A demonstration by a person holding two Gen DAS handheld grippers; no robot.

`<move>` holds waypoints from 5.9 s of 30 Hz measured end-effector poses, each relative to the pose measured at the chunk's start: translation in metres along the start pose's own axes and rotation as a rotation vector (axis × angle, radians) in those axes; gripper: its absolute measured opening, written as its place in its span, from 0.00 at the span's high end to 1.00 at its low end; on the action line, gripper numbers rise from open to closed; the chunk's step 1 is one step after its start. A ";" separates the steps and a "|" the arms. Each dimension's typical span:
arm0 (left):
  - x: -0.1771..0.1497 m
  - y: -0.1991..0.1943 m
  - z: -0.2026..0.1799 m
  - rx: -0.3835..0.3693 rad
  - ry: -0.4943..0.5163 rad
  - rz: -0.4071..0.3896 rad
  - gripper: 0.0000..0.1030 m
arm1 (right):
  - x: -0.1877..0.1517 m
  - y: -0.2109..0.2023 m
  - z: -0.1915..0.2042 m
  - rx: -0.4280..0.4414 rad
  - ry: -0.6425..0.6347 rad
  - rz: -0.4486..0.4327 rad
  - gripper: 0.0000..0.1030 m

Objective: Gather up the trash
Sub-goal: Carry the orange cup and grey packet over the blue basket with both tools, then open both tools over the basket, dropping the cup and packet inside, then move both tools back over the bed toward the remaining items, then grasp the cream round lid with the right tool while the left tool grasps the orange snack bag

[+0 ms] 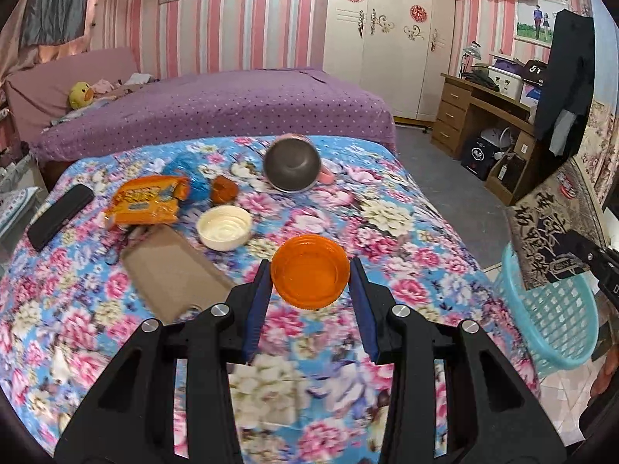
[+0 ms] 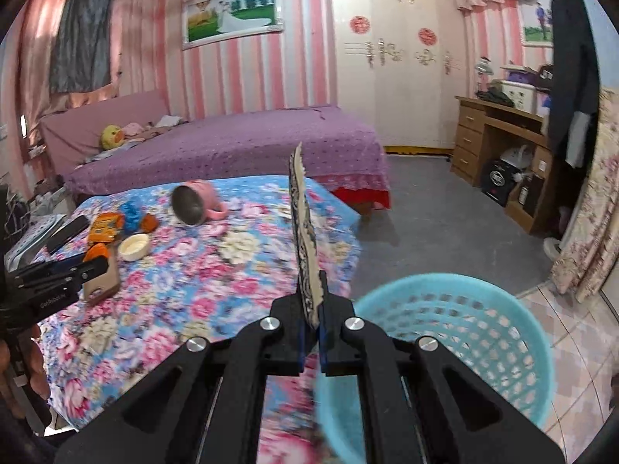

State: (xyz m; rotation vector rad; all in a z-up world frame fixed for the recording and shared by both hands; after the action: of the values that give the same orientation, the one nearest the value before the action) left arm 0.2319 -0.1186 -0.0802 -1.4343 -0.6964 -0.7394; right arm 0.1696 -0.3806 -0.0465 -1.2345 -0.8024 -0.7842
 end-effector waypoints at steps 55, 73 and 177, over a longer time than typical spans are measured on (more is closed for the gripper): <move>-0.043 0.013 -0.273 -0.225 0.188 0.024 0.62 | -0.060 -0.031 -0.185 -0.191 0.147 0.089 0.96; -0.028 0.016 -0.208 -0.110 0.161 -0.020 0.11 | -0.056 -0.021 -0.171 -0.213 0.118 0.094 0.95; 0.008 0.090 0.261 0.281 -0.159 0.102 0.05 | -0.020 0.165 0.199 0.101 -0.059 0.174 0.05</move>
State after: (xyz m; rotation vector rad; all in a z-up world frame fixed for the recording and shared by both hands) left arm 0.3136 0.1424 -0.1218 -1.2685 -0.8088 -0.4319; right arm 0.2817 -0.1568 -0.1157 -1.2236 -0.7616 -0.5623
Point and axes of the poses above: each gripper's, at about its wrist camera, not at the fingertips, and y roughly the way its jaws point, z to its left, x to its top, the point moved 10 cm from there along y, roughly the way its jaws point, and after that the axes turned 9 degrees about x, right-handed, at the moved point
